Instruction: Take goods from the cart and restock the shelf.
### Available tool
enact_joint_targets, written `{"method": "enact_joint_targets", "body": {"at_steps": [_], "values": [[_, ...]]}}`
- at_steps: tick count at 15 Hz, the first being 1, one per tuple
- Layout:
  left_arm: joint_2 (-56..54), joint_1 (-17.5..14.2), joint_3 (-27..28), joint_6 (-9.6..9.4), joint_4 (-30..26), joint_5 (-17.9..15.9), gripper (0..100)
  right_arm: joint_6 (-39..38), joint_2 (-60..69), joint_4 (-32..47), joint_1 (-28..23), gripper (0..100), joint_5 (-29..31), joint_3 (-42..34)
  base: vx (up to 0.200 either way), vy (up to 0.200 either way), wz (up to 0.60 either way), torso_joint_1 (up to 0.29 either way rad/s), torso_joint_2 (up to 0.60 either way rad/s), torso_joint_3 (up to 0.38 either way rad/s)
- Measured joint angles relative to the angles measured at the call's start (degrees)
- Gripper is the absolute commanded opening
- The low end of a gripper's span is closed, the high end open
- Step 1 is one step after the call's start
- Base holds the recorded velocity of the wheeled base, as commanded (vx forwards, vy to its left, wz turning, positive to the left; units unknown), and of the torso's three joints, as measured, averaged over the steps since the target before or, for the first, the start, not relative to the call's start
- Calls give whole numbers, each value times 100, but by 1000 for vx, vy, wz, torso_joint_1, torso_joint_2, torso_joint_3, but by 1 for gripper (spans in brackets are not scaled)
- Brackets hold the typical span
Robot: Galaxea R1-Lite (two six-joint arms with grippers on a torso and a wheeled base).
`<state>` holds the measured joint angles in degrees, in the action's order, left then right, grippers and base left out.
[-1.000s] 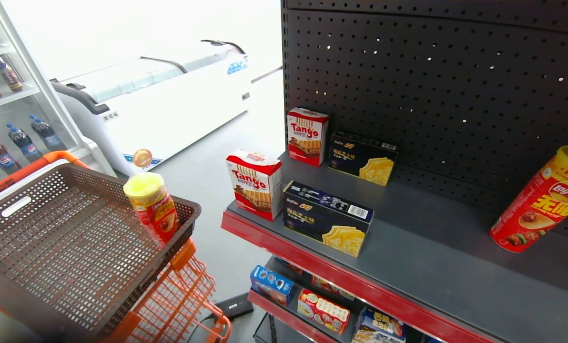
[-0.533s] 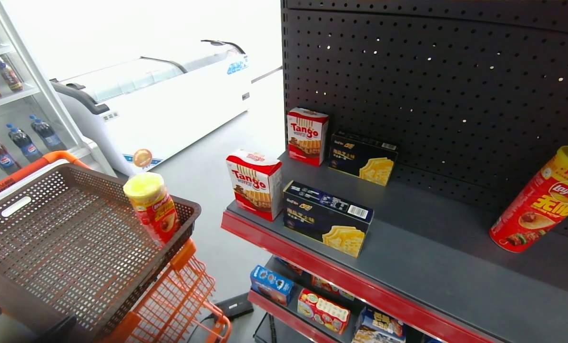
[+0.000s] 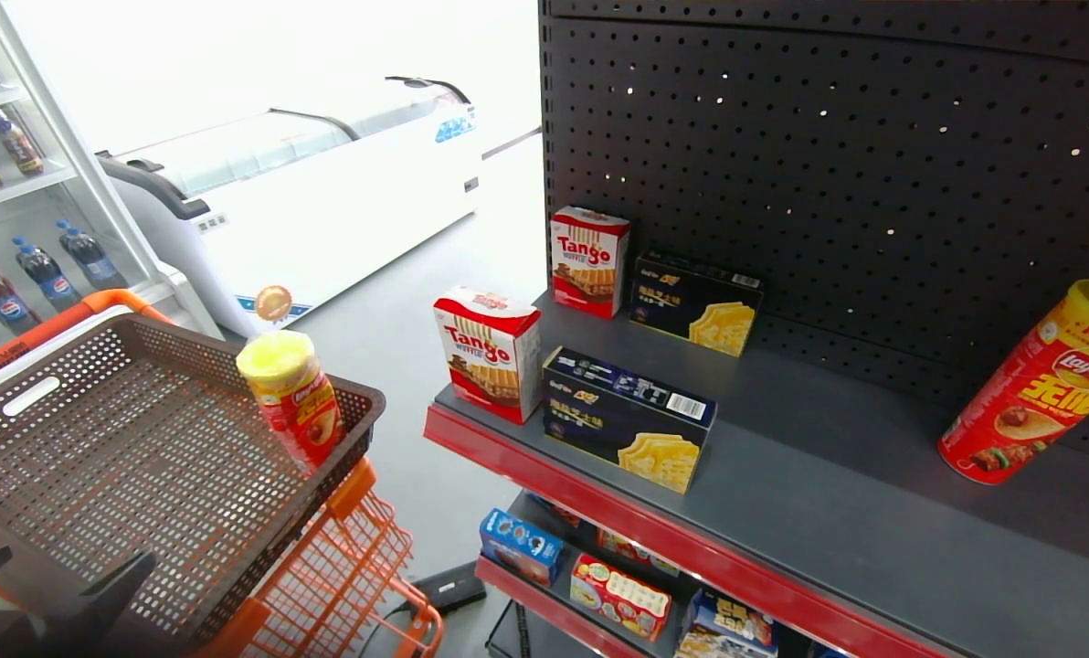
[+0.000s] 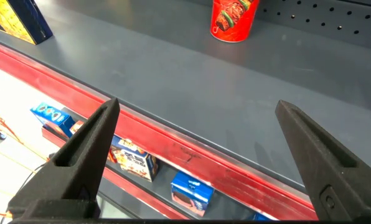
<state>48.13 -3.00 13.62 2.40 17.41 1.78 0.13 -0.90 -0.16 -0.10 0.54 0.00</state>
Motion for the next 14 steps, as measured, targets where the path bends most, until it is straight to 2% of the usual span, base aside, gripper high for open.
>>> {"method": "enact_joint_targets", "body": {"at_steps": [3, 7, 10, 14], "values": [[230, -61, -37, -165, 317, -6, 100, 2, 0, 0, 0, 100, 0, 0, 0, 0, 0, 0, 0, 0], [418, 94, -577, -276, 1576, -171, 100, 2, 0, 0, 0, 100, 0, 0, 0, 0, 0, 0, 0, 0], [633, 94, -723, -294, 1757, -211, 100, 2, 0, 0, 0, 100, 0, 0, 0, 0, 0, 0, 0, 0], [995, 138, -655, -289, 1768, -216, 100, 2, 0, 0, 0, 100, 0, 0, 0, 0, 0, 0, 0, 0]]}}
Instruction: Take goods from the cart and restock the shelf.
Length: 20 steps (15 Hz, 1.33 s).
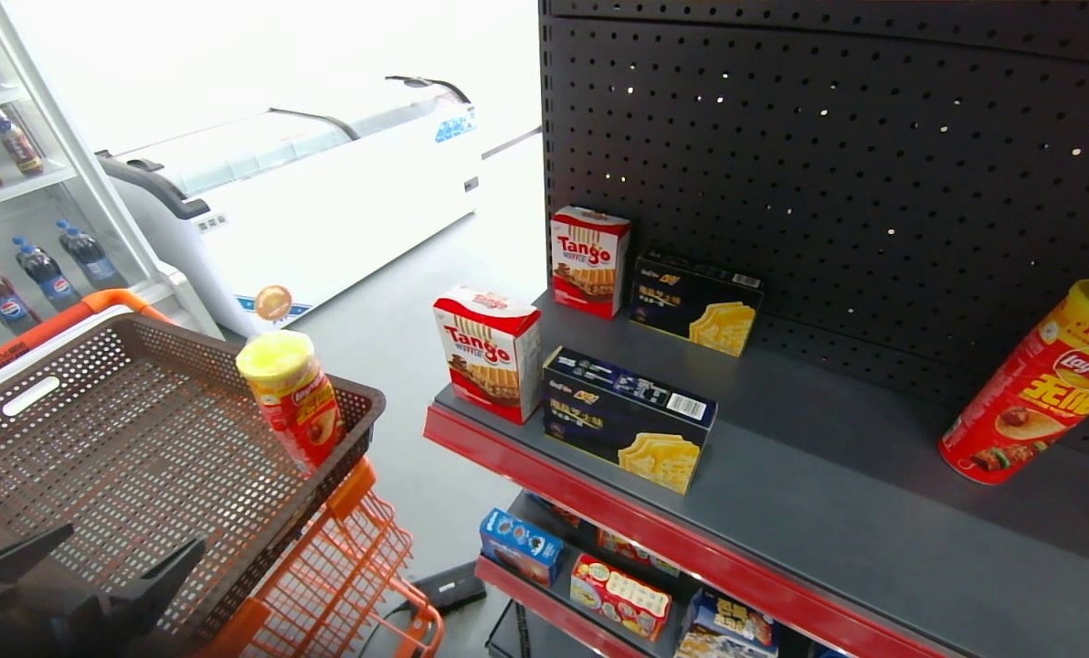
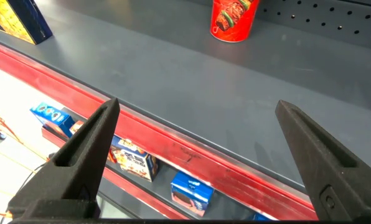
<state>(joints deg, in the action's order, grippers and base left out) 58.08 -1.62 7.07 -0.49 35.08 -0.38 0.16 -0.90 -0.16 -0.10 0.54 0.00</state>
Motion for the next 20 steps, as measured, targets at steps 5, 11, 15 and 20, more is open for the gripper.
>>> {"method": "enact_joint_targets", "body": {"at_steps": [5, 11, 15, 20], "values": [[680, -2, 135, 16, 578, -5, 100, 0, 0, 0, 0, 100, 0, 0, 0, 0, 0, 0, 0, 0], [1456, -30, 263, -137, 1112, -62, 100, 0, 0, 0, 0, 100, 0, 0, 0, 0, 0, 0, 0, 0], [2042, -239, 572, -274, 1435, -60, 100, -2, 0, 0, 0, 100, 0, 0, 0, 0, 0, 0, 0, 0], [3209, -471, 1247, -330, 2055, -57, 100, 0, 0, 0, 0, 100, 0, 0, 0, 0, 0, 0, 0, 0]]}}
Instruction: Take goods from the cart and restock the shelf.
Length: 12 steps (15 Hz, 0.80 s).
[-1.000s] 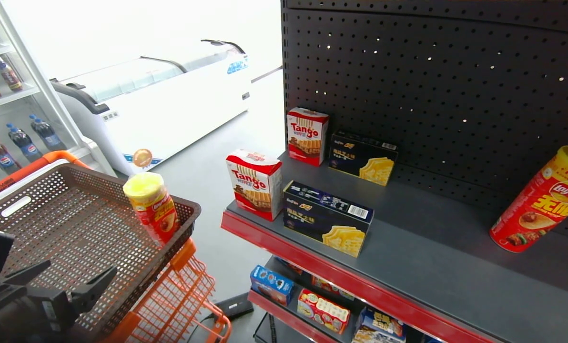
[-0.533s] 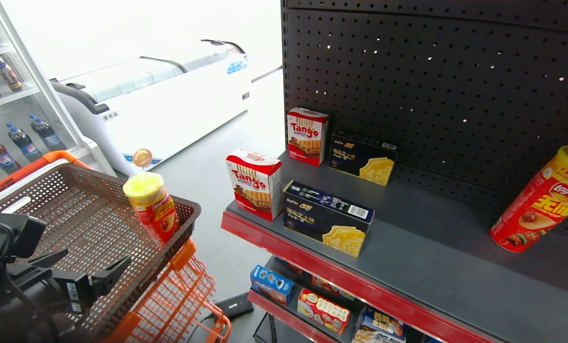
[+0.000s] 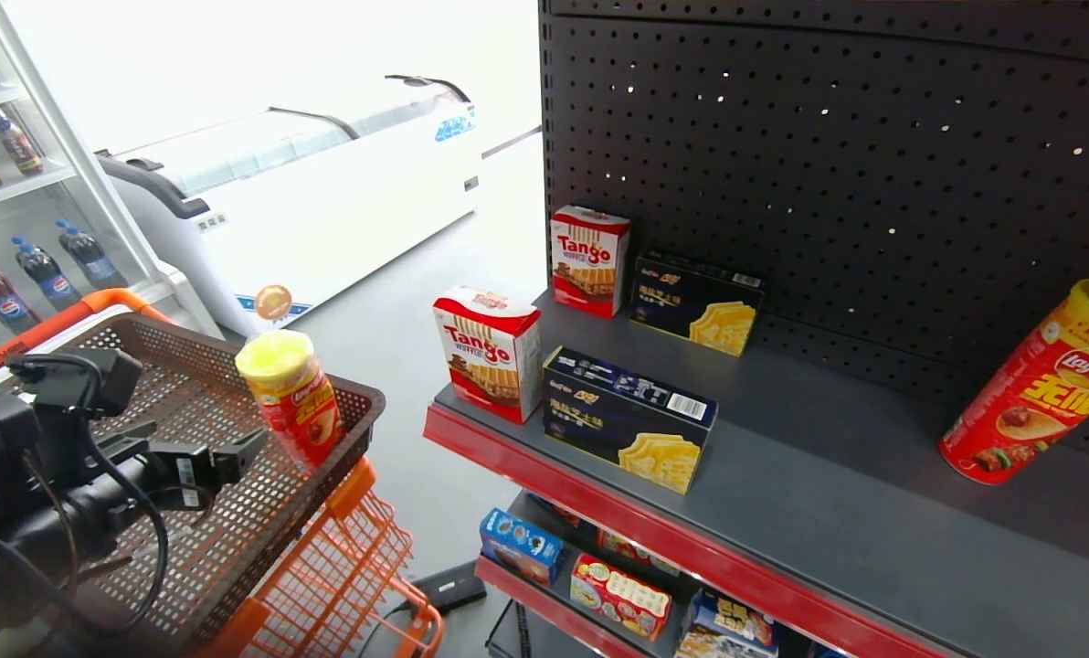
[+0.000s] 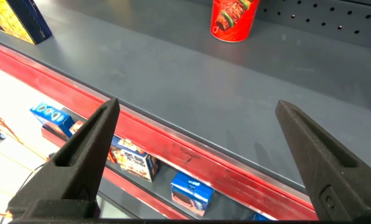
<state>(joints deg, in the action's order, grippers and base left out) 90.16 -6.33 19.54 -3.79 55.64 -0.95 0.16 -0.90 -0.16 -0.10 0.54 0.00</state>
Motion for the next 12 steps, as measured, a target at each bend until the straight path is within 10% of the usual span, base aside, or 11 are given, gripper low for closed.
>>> {"method": "enact_joint_targets", "body": {"at_steps": [12], "values": [[2569, 66, 936, -17, 2176, -16, 100, 0, 0, 0, 0, 100, 0, 0, 0, 0, 0, 0, 0, 0]]}}
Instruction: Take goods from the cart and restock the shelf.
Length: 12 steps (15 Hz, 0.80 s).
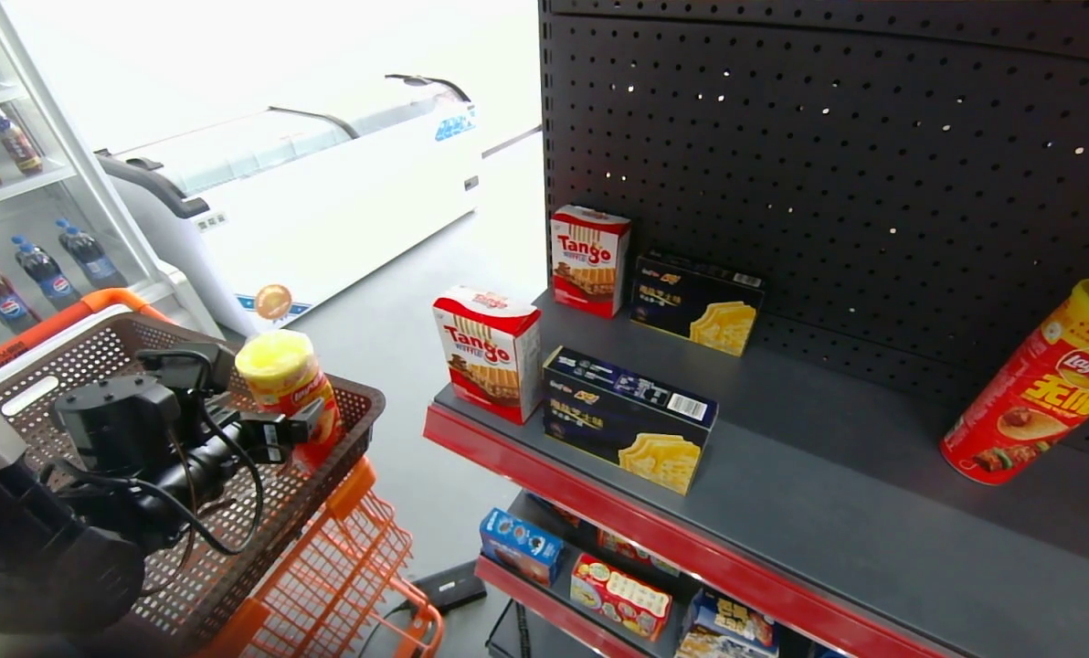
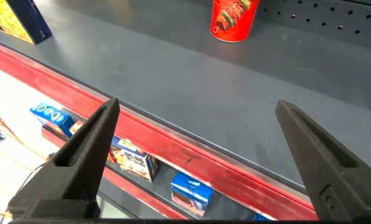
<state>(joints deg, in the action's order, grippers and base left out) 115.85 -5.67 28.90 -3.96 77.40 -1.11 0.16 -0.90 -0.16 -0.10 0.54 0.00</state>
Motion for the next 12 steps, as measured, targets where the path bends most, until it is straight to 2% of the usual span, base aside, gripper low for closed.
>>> {"method": "enact_joint_targets", "body": {"at_steps": [3, 7, 8, 10, 12], "values": [[458, -9, 461, 6, 215, -12, 100, 0, 0, 0, 0, 100, 0, 0, 0, 0, 0, 0, 0, 0], [890, 5, 1009, 9, 236, -39, 100, 0, 0, 0, 0, 100, 0, 0, 0, 0, 0, 0, 0, 0], [976, 16, 1131, 9, 241, -41, 0, 0, 0, 0, 0, 100, 0, 0, 0, 0, 0, 0, 0, 0], [1143, 24, 1409, -16, 233, -45, 0, 0, 0, 0, 0, 100, 0, 0, 0, 0, 0, 0, 0, 0], [1226, 46, 1563, -118, 217, -44, 0, -2, 0, 0, 0, 100, 0, 0, 0, 0, 0, 0, 0, 0]]}}
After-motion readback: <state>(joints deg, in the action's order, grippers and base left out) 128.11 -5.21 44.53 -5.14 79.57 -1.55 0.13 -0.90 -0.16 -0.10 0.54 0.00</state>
